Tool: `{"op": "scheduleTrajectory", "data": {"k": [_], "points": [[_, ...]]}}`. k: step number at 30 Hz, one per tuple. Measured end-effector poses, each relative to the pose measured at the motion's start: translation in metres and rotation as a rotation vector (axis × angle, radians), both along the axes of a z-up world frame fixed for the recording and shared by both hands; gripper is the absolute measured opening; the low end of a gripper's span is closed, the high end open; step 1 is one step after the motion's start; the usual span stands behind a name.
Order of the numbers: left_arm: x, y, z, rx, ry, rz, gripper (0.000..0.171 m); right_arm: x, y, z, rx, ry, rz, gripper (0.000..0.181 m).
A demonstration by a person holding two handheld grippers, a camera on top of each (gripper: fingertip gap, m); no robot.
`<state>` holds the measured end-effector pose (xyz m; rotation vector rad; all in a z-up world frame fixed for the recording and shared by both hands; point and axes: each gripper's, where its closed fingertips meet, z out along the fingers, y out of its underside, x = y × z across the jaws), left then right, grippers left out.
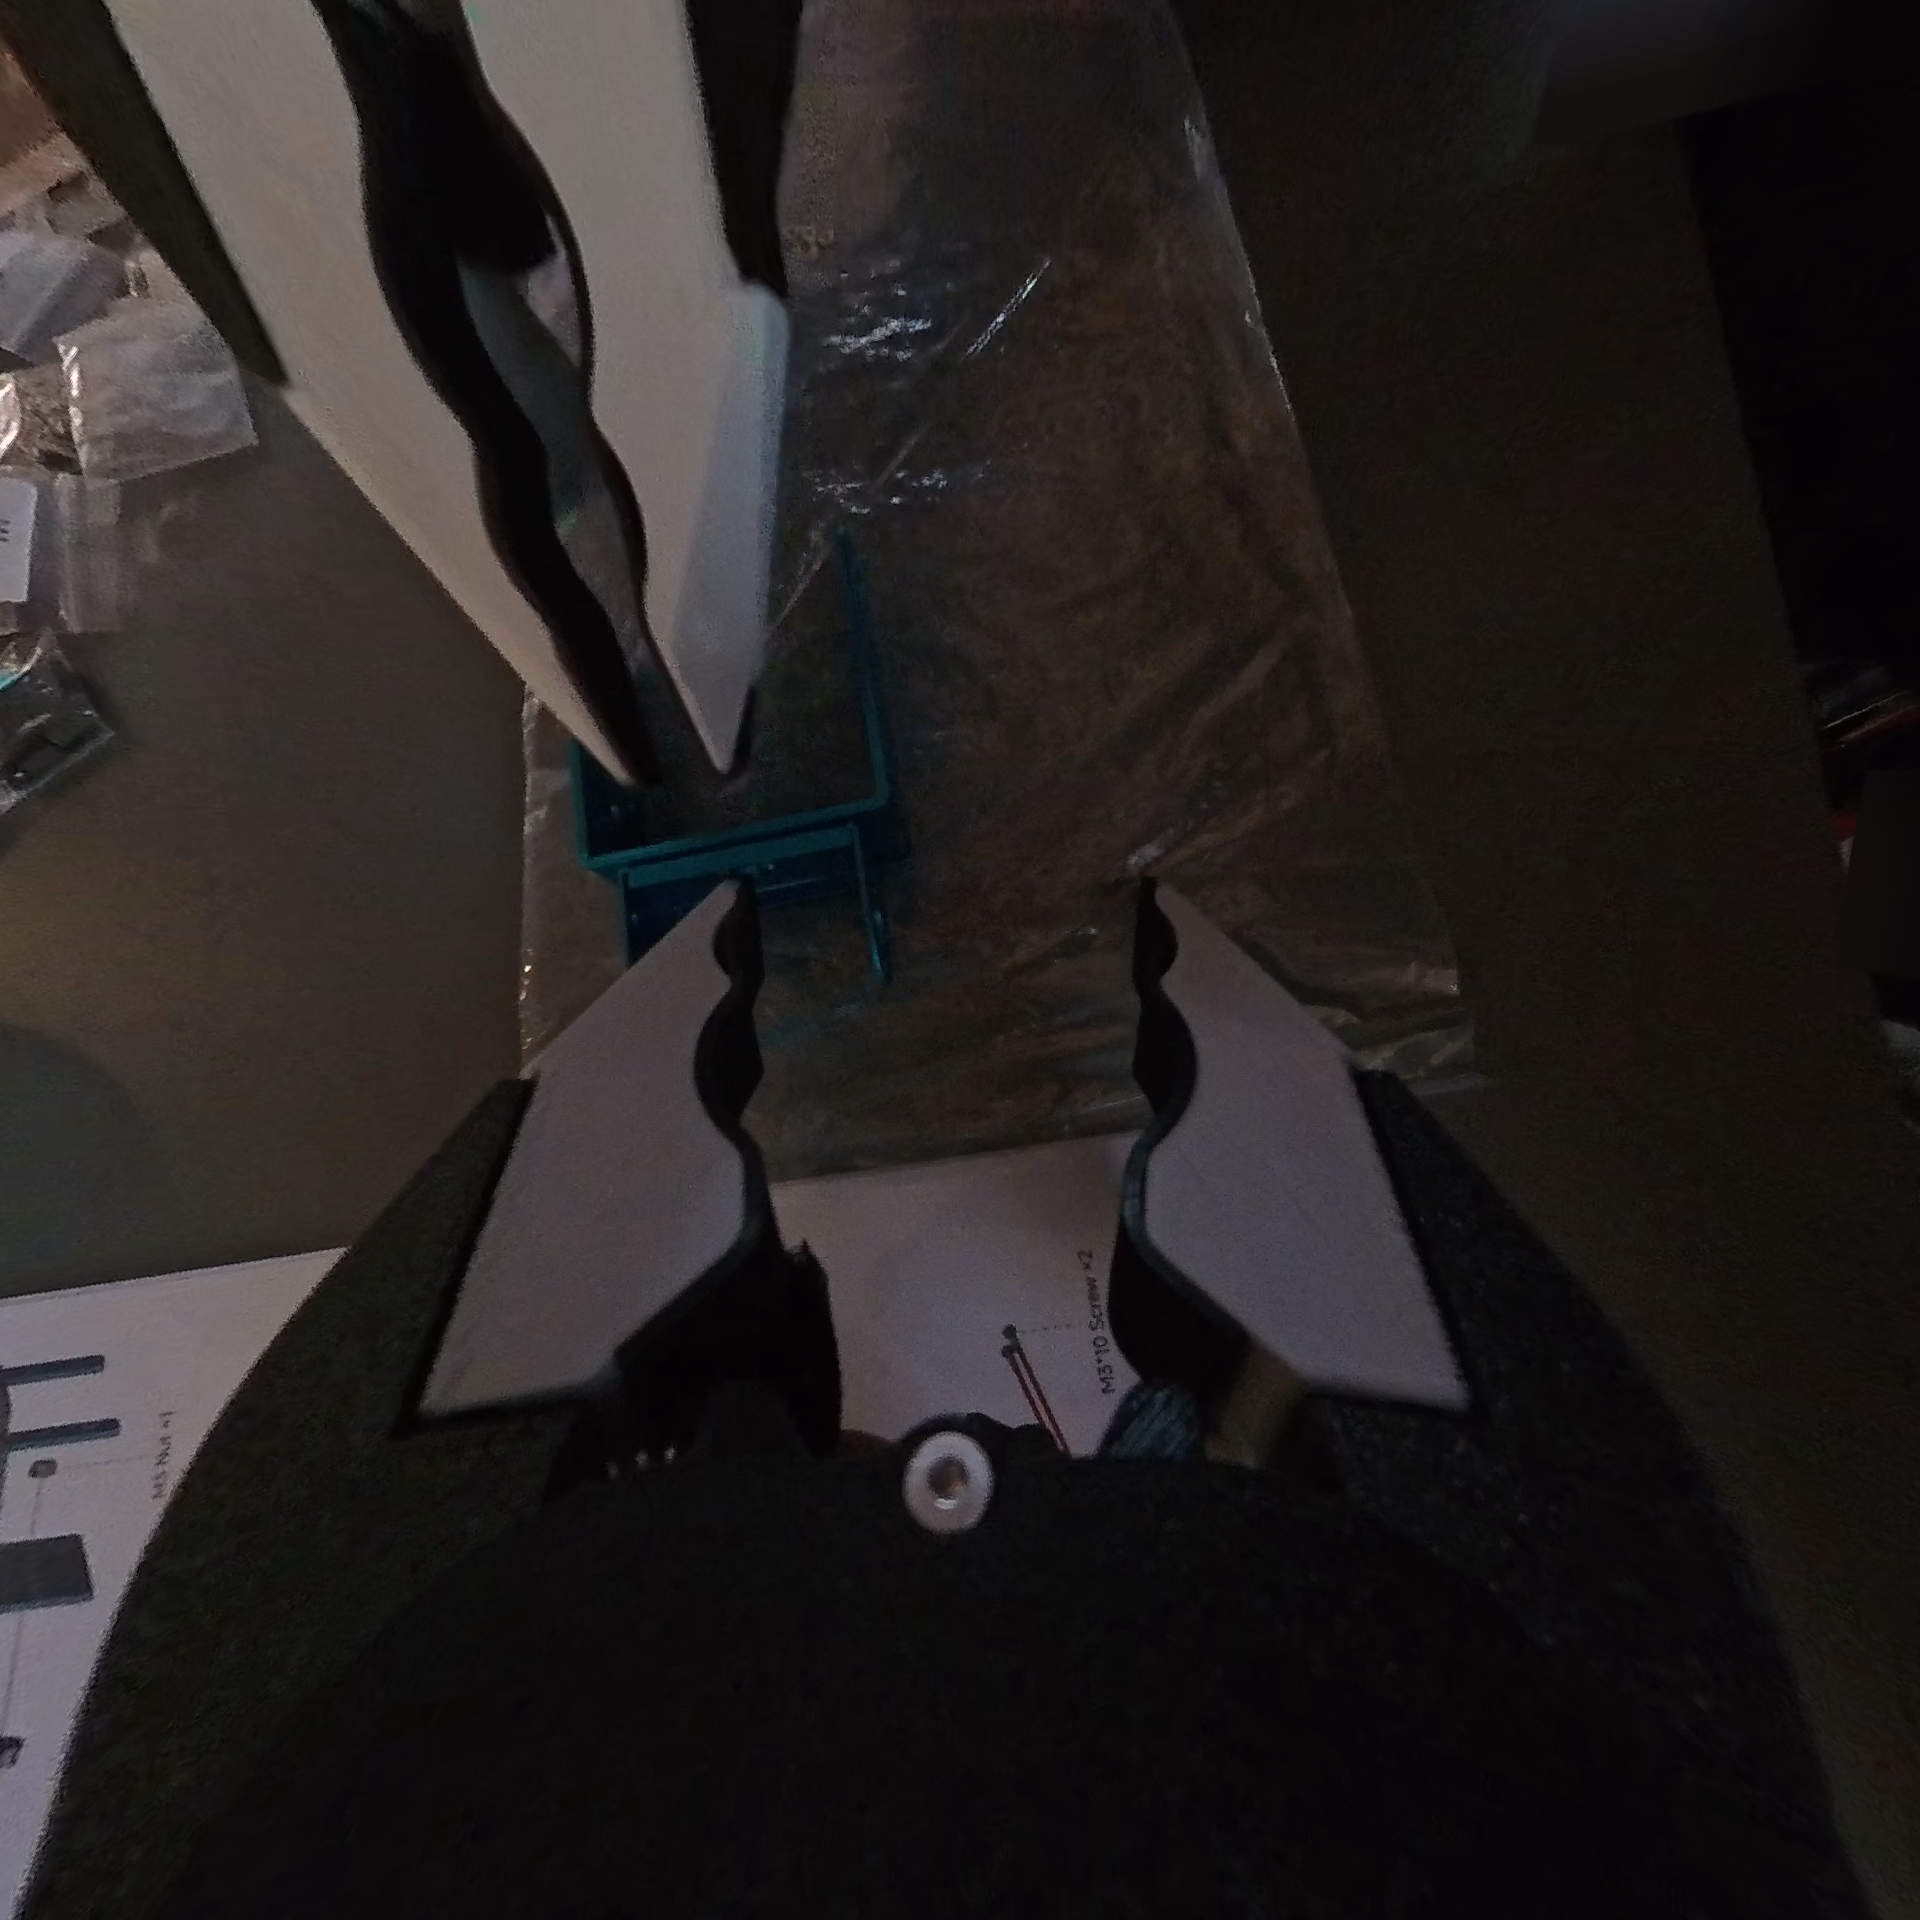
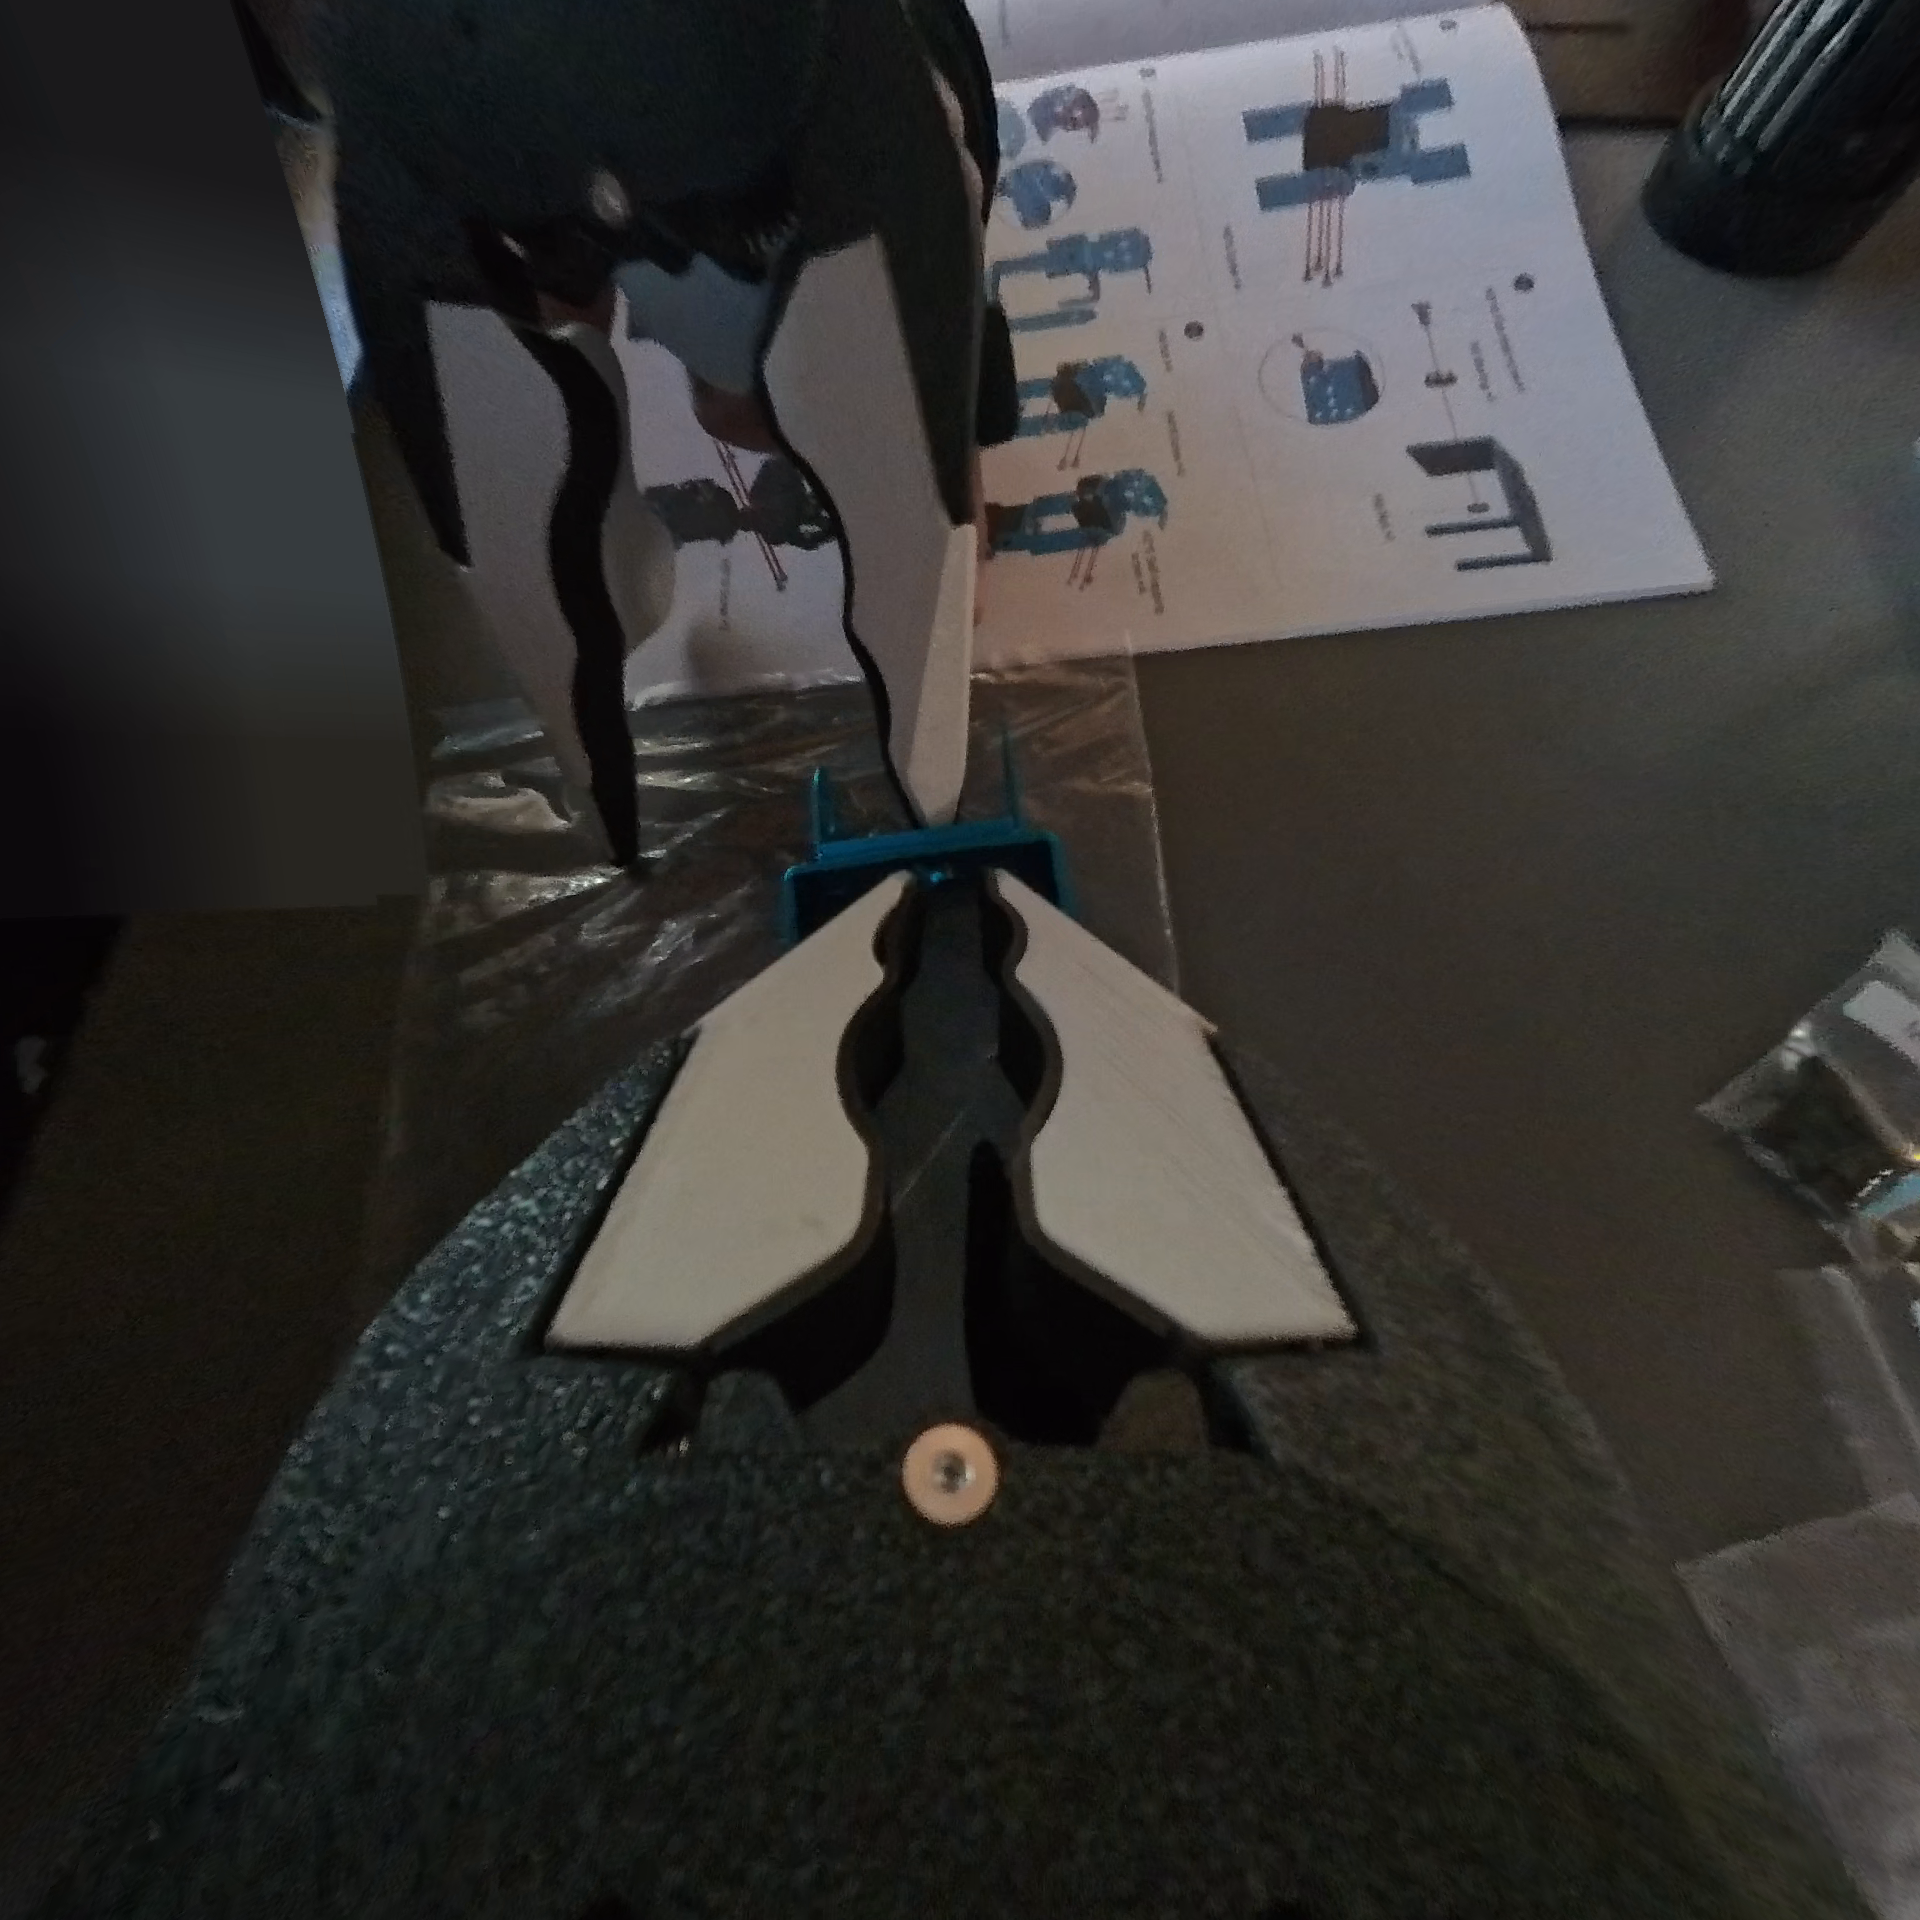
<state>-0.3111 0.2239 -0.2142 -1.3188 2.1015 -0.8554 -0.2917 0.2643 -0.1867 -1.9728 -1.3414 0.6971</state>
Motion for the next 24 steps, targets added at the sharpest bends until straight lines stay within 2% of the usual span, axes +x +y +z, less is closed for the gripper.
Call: {"op": "scheduleTrajectory", "data": {"k": [3,5,8,11,21,24], "points": [[0.0,0.0,0.0,0.0,0.0,0.001,0.071,0.011,0.003,0.01,0.022,-0.011,0.013,0.023],[0.0,0.0,0.0,0.004,-0.004,0.002,0.072,0.018,0.001,0.013,-0.011,-0.008,0.032,0.047],[-0.001,0.0,0.001,0.01,-0.008,0.001,0.072,0.021,0.001,0.02,0.01,0.025,0.031,0.056],[0.0,0.001,0.0,-0.007,0.004,0.007,0.073,0.022,-0.002,0.016,0.0,-0.001,0.031,0.065],[-0.002,0.004,0.003,-0.01,-0.008,0.027,0.076,0.045,-0.03,0.027,0.032,0.0,-0.089,0.06],[-0.005,0.006,0.006,-0.028,-0.008,0.041,0.076,0.057,-0.037,0.034,0.053,0.057,-0.149,0.053]]}}
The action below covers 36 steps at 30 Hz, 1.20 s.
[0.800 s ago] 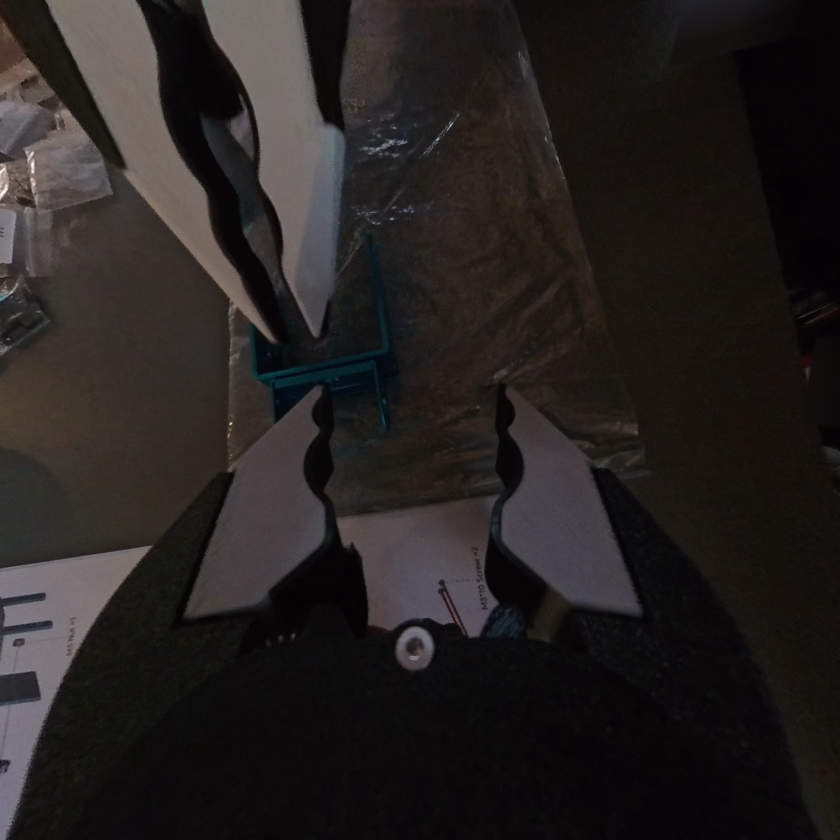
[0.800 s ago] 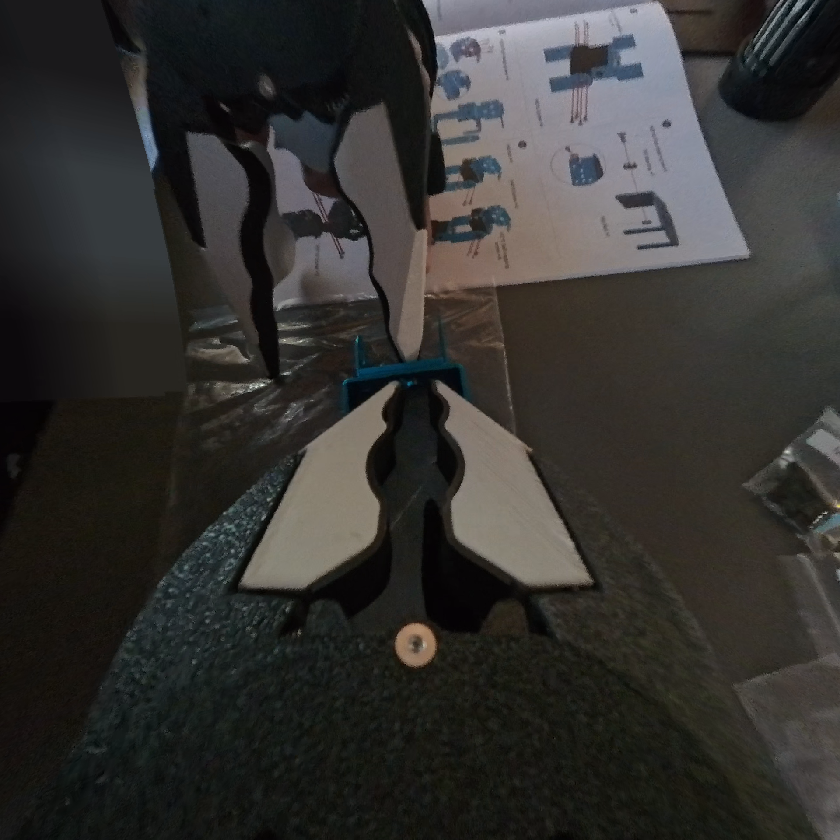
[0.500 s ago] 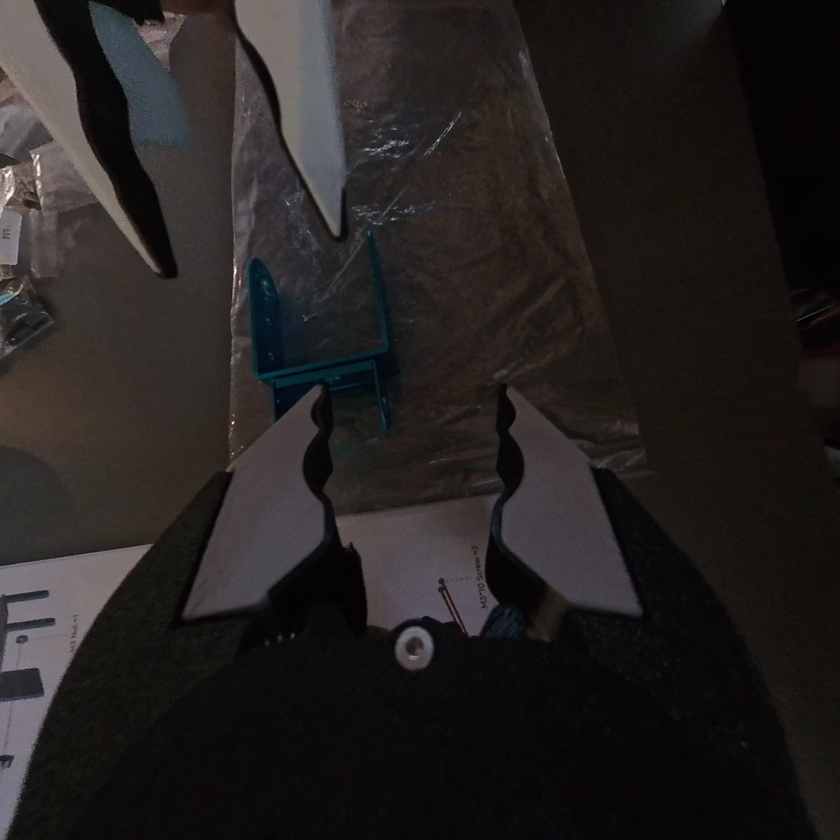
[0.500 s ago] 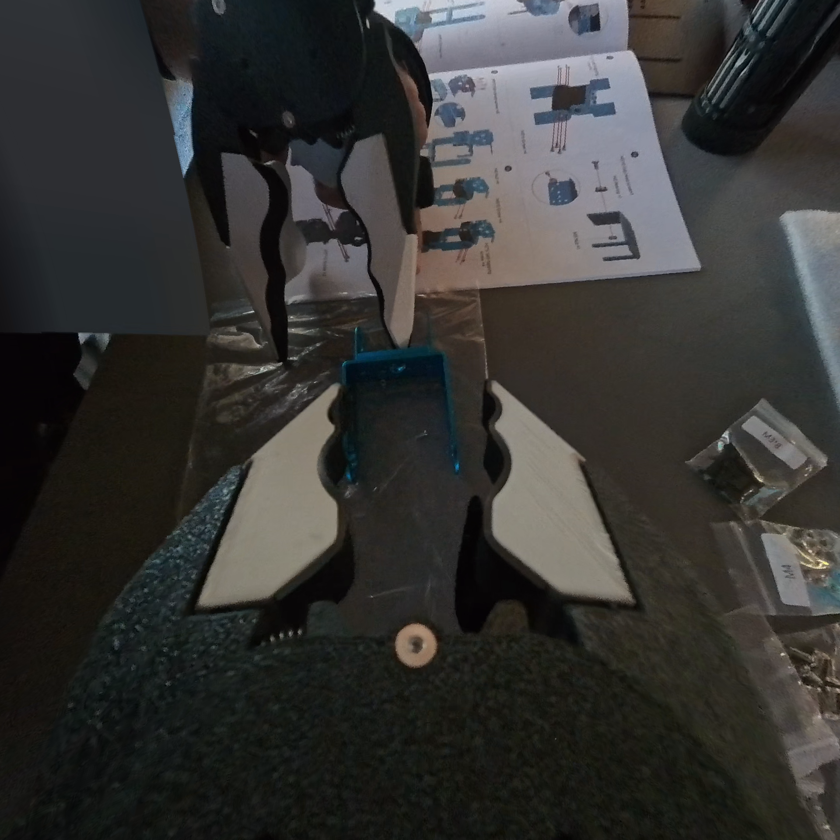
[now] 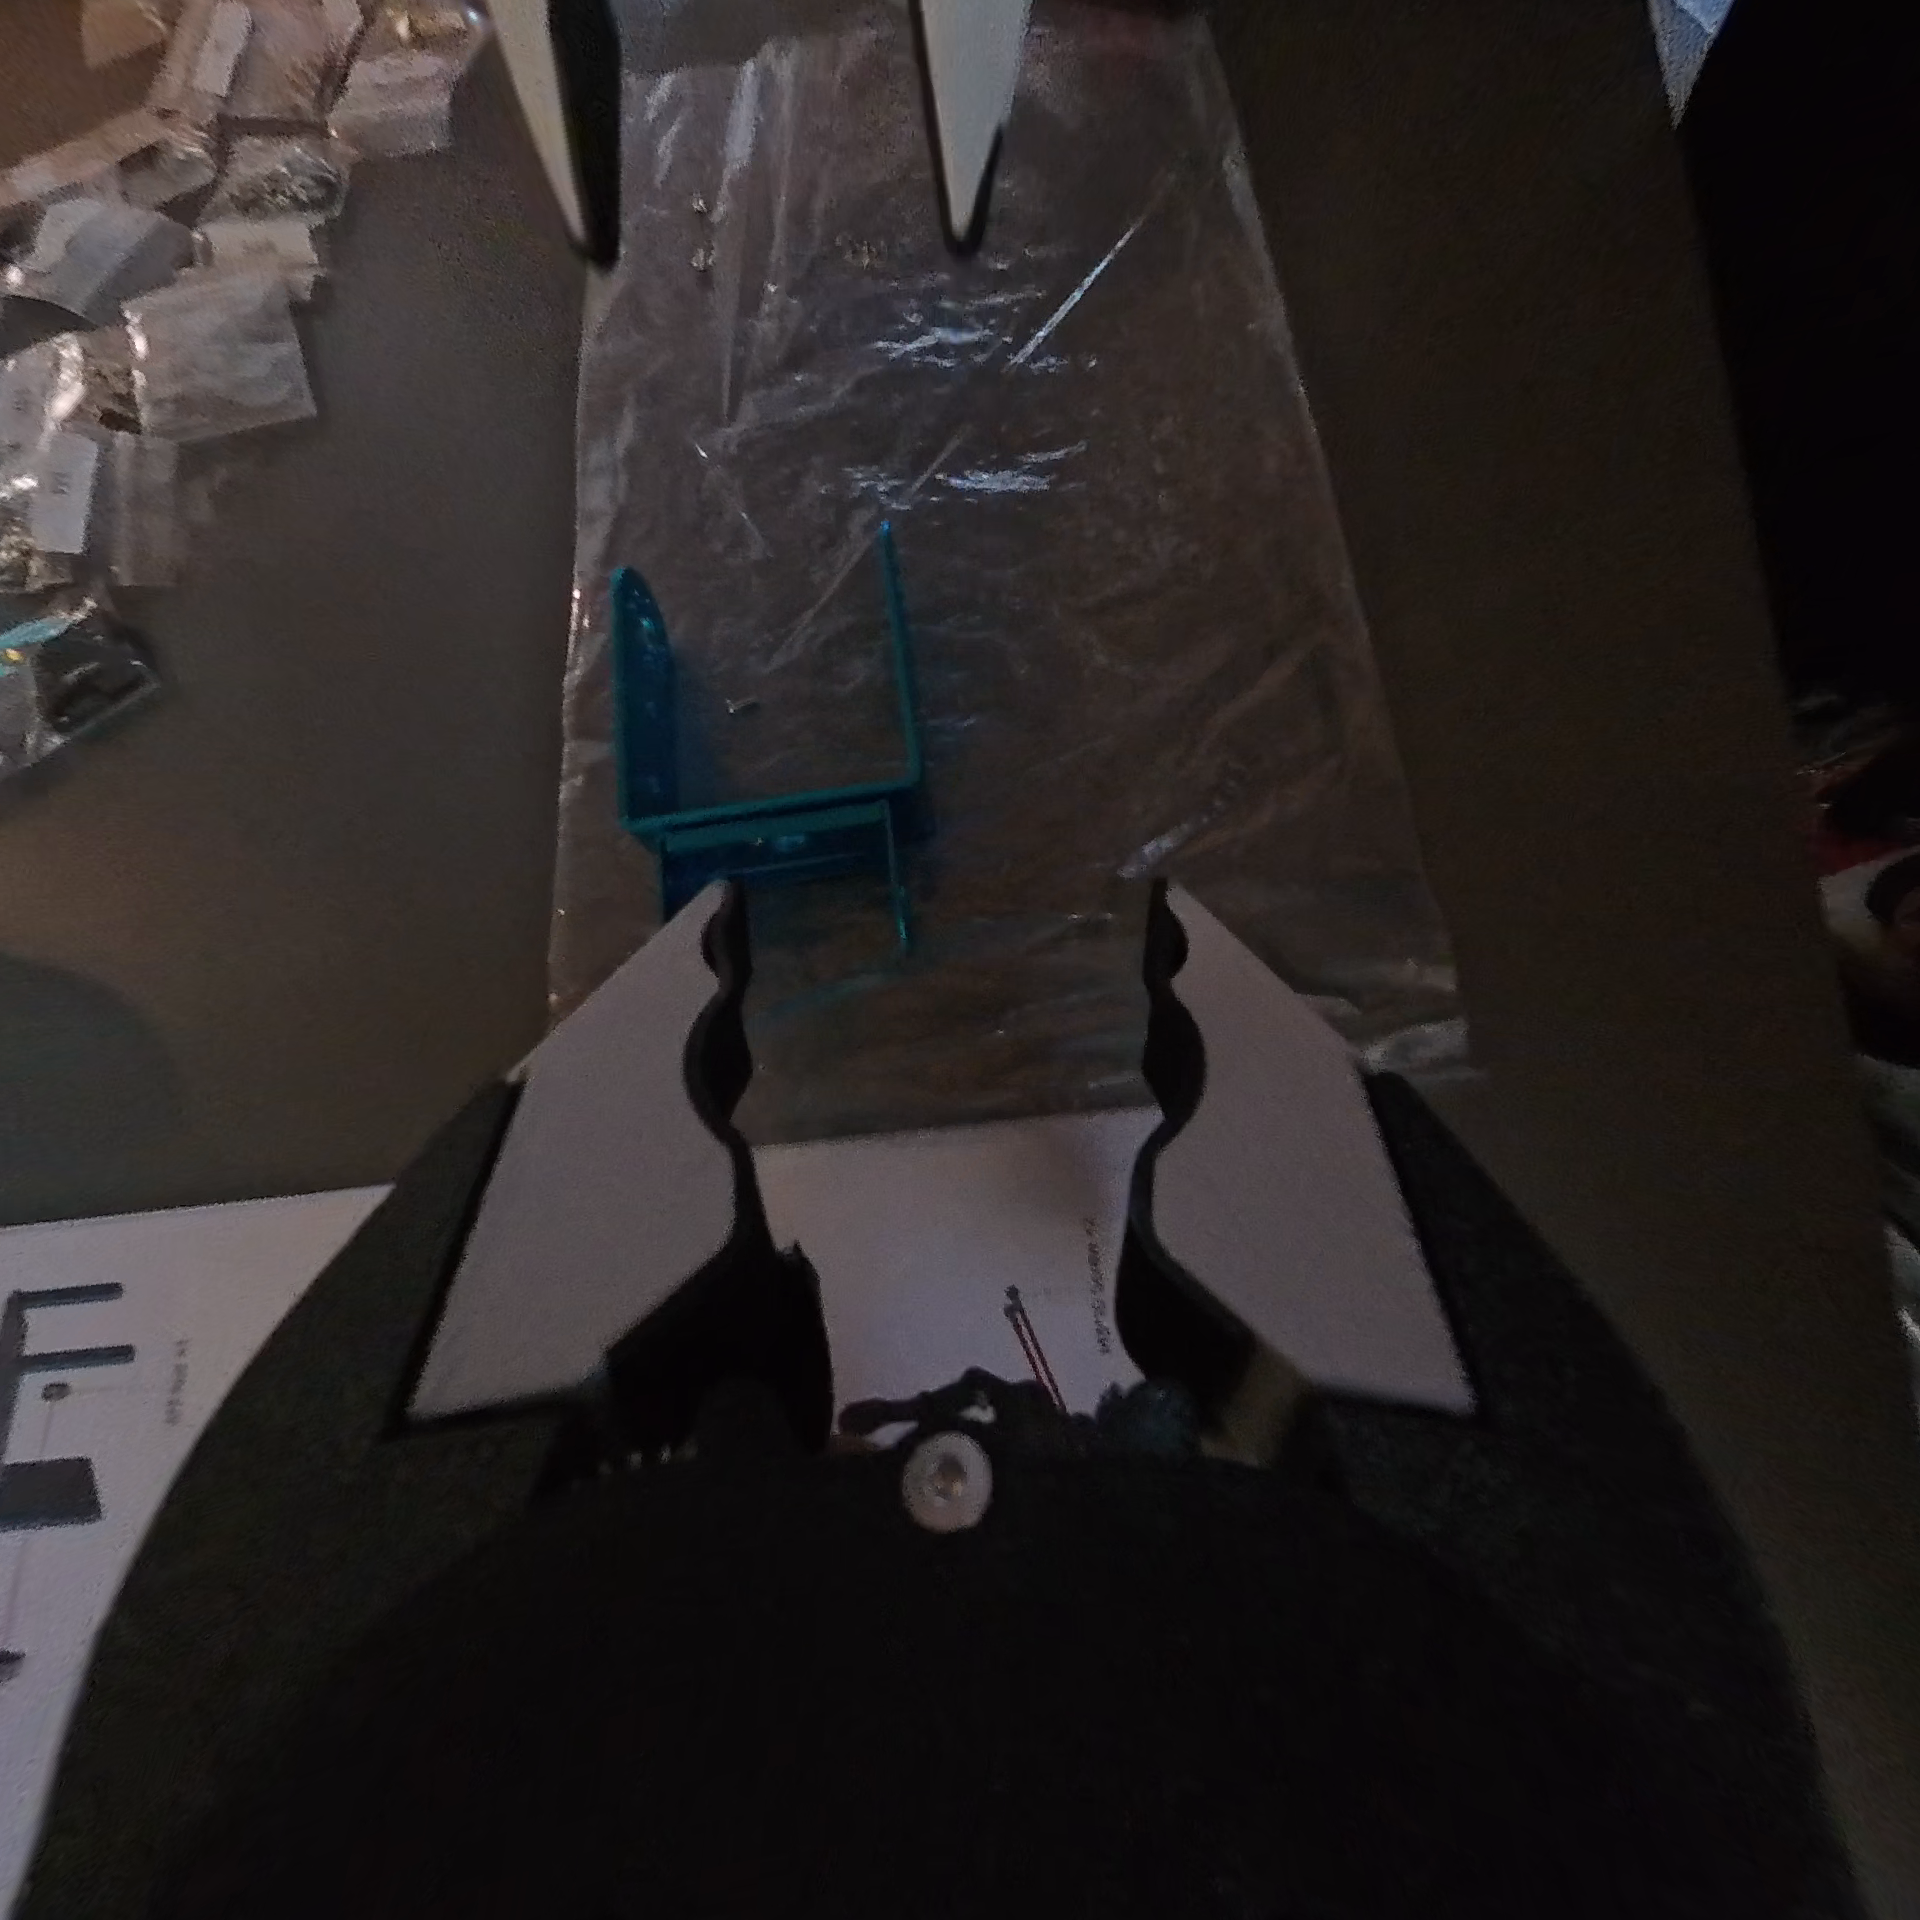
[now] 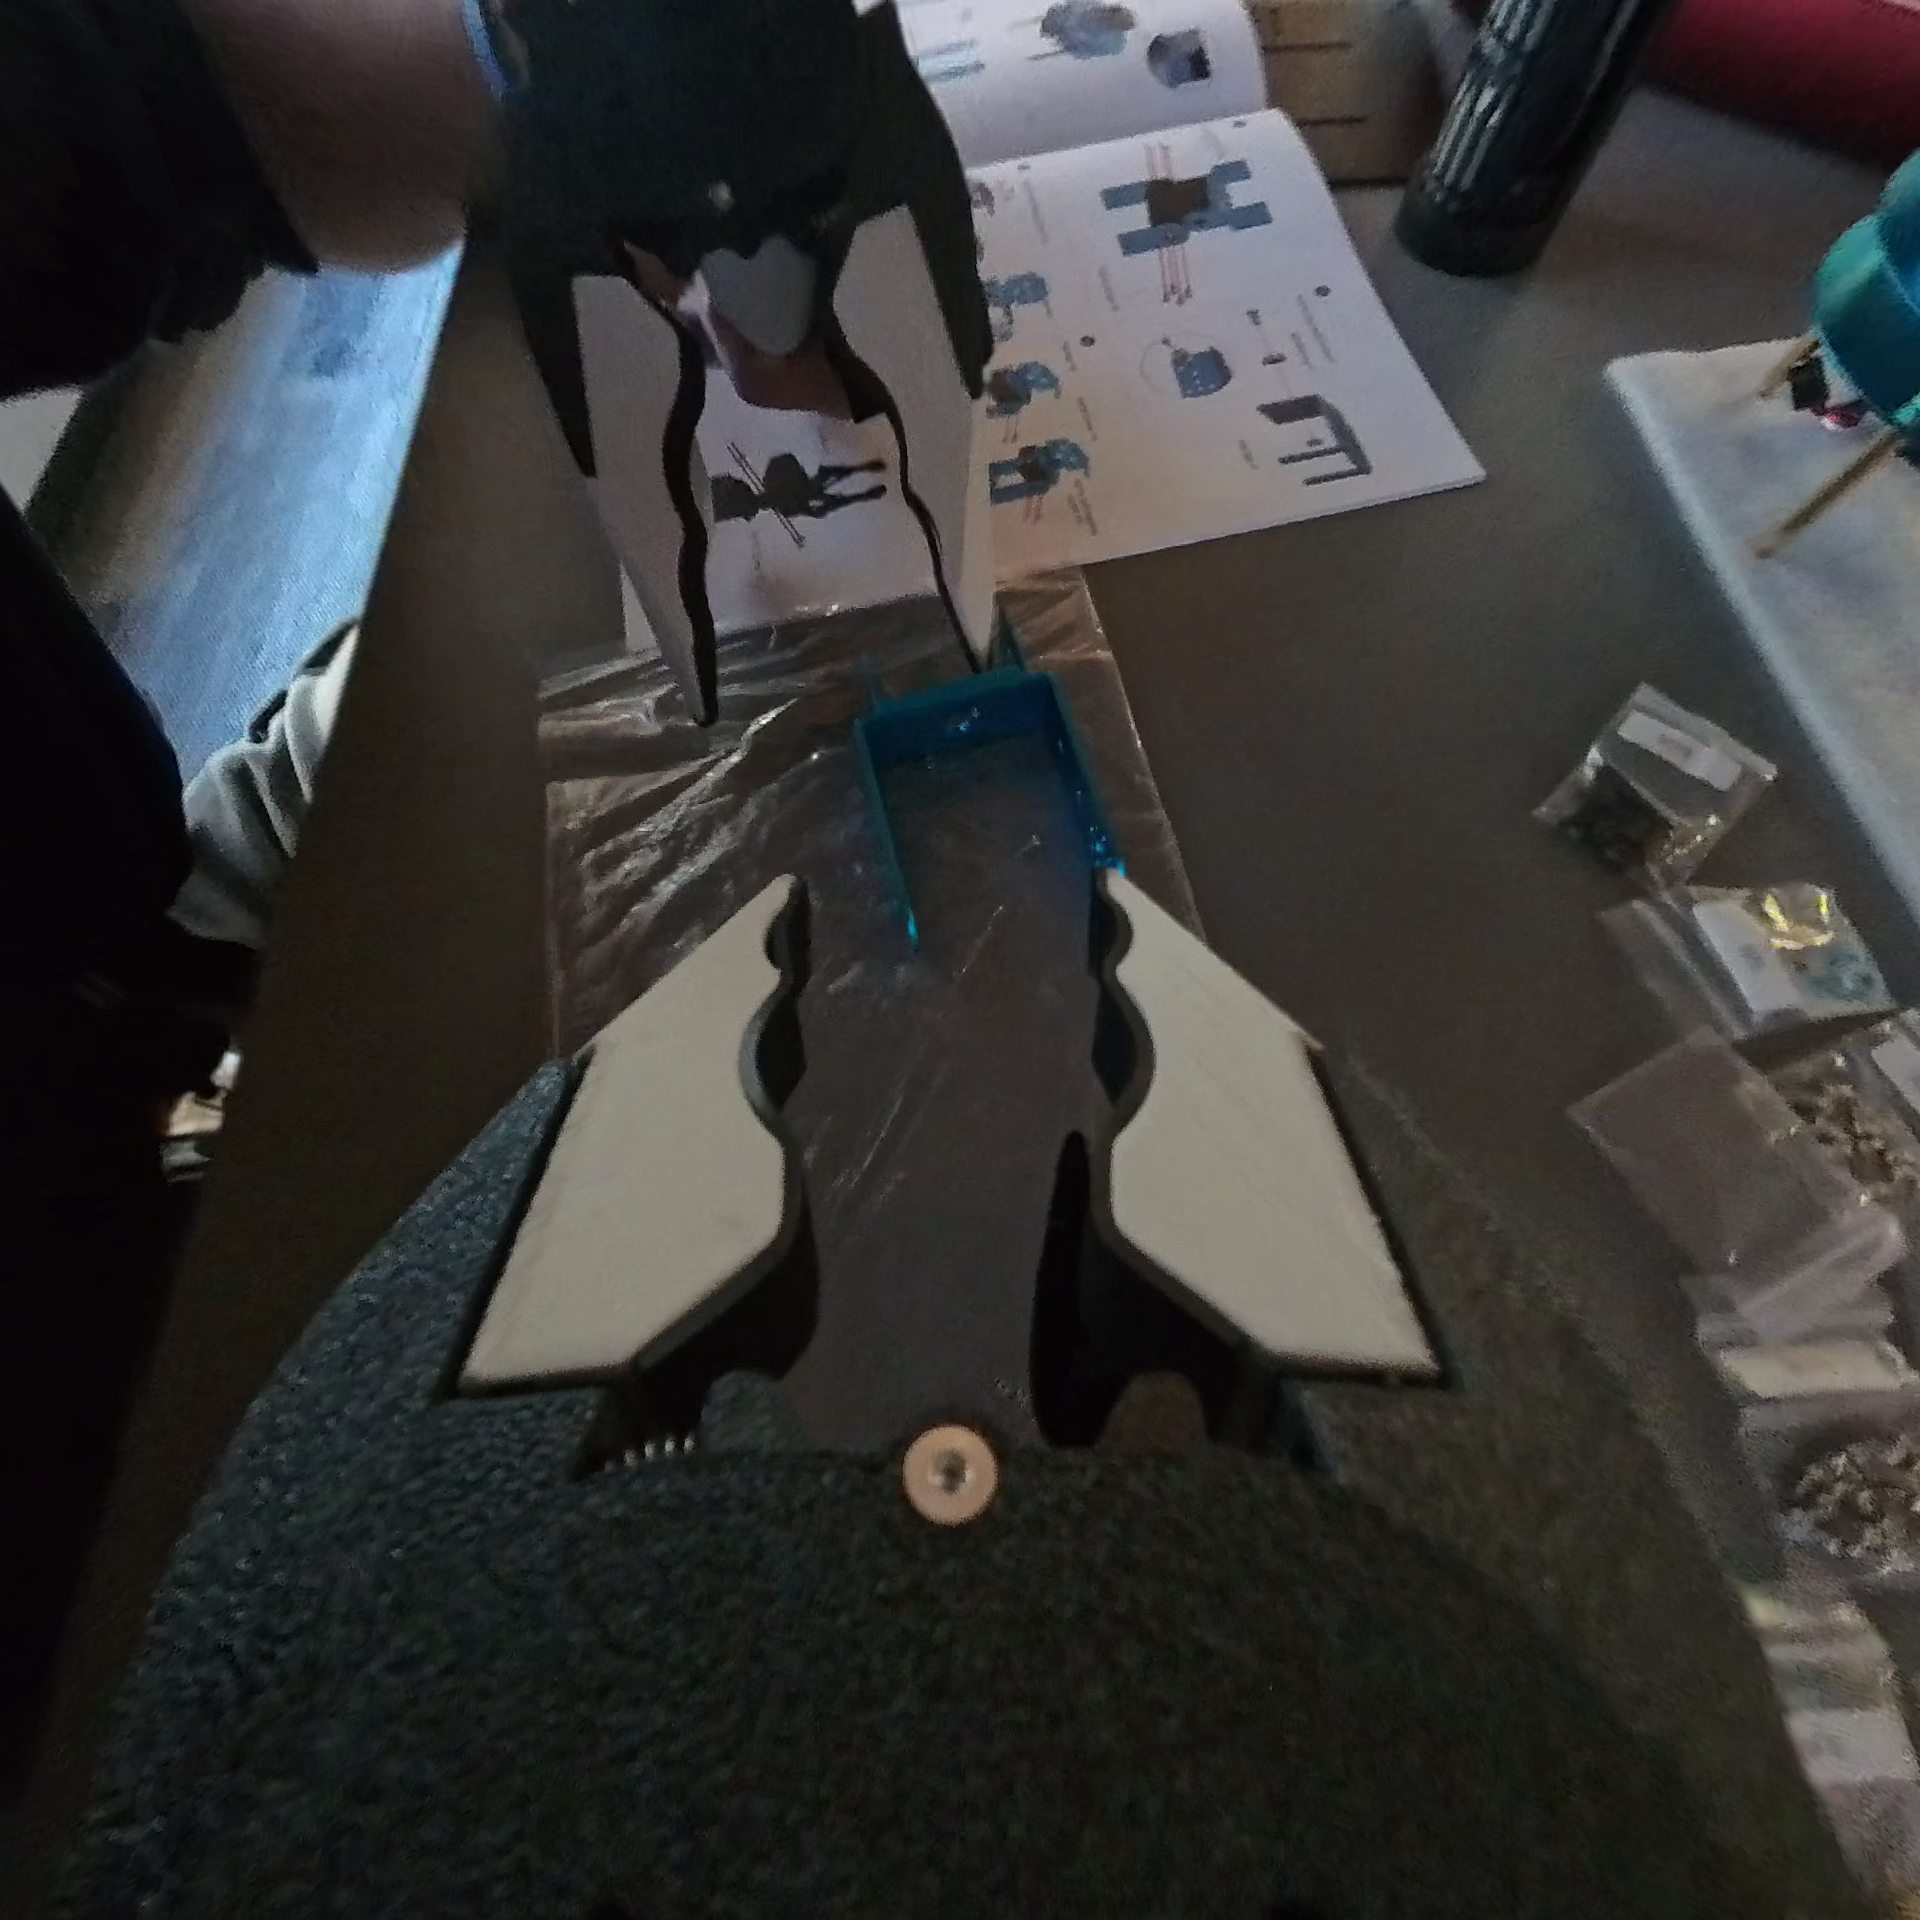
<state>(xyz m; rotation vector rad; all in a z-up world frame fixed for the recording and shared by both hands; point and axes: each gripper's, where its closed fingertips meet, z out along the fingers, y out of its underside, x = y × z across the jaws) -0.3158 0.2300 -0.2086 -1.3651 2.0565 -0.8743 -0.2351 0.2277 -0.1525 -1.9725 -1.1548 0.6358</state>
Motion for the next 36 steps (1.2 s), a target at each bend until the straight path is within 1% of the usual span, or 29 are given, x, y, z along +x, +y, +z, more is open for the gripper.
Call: {"op": "scheduleTrajectory", "data": {"k": [2,4,7,9,12,15,17,19,20,21,22,23,25,27,29,32,33,36], "points": [[-0.002,0.001,0.001,-0.012,0.012,0.018,0.076,0.01,-0.004,0.001,-0.027,0.034,-0.033,0.054],[-0.003,0.002,0.006,0.027,0.007,0.042,0.076,0.021,-0.006,0.002,-0.041,0.067,-0.062,0.053],[-0.004,0.003,0.02,0.058,-0.019,0.1,0.076,0.039,-0.004,0.001,-0.032,0.081,-0.103,0.05],[-0.006,0.001,0.033,0.053,-0.057,0.154,0.076,0.044,-0.006,0.003,-0.026,0.1,-0.085,0.046],[-0.01,0.0,0.048,0.043,-0.111,0.293,0.074,0.045,-0.005,0.007,-0.049,0.097,-0.06,0.036],[-0.014,-0.006,0.053,0.063,-0.15,0.46,0.067,0.037,0.001,0.012,-0.104,0.069,-0.044,0.033],[-0.014,-0.014,0.056,0.062,-0.18,0.559,0.066,0.031,0.002,0.013,-0.12,0.002,0.015,0.032],[-0.014,-0.024,0.06,0.053,-0.216,0.651,0.064,0.028,0.013,0.013,-0.114,-0.084,0.064,0.032],[-0.013,-0.03,0.063,0.039,-0.24,0.689,0.062,0.024,0.015,0.013,-0.134,-0.107,0.108,0.028],[-0.01,-0.037,0.065,0.029,-0.249,0.708,0.056,0.019,0.016,0.012,-0.153,-0.122,0.158,0.023],[-0.009,-0.043,0.064,0.041,-0.222,0.718,0.056,0.015,0.022,0.011,-0.148,-0.136,0.181,0.022],[-0.01,-0.045,0.062,0.083,-0.183,0.735,0.057,0.01,0.029,0.01,-0.125,-0.151,0.202,0.02],[-0.015,-0.043,0.065,0.179,-0.169,0.787,0.056,-0.003,0.032,0.003,-0.091,-0.176,0.289,0.013],[-0.013,-0.048,0.069,0.154,-0.206,0.799,0.055,-0.014,0.027,-0.011,-0.08,-0.227,0.376,0.012],[-0.011,-0.052,0.064,0.118,-0.193,0.783,0.054,-0.023,0.024,-0.026,-0.04,-0.32,0.434,0.012],[-0.015,-0.044,0.057,0.181,-0.17,0.793,0.054,-0.031,0.024,-0.043,0.015,-0.465,0.5,0.01],[-0.015,-0.042,0.055,0.176,-0.167,0.793,0.054,-0.033,0.025,-0.046,0.024,-0.502,0.515,0.01],[-0.015,-0.04,0.05,0.133,-0.166,0.788,0.054,-0.048,0.02,-0.049,-0.017,-0.505,0.585,0.01]]}}
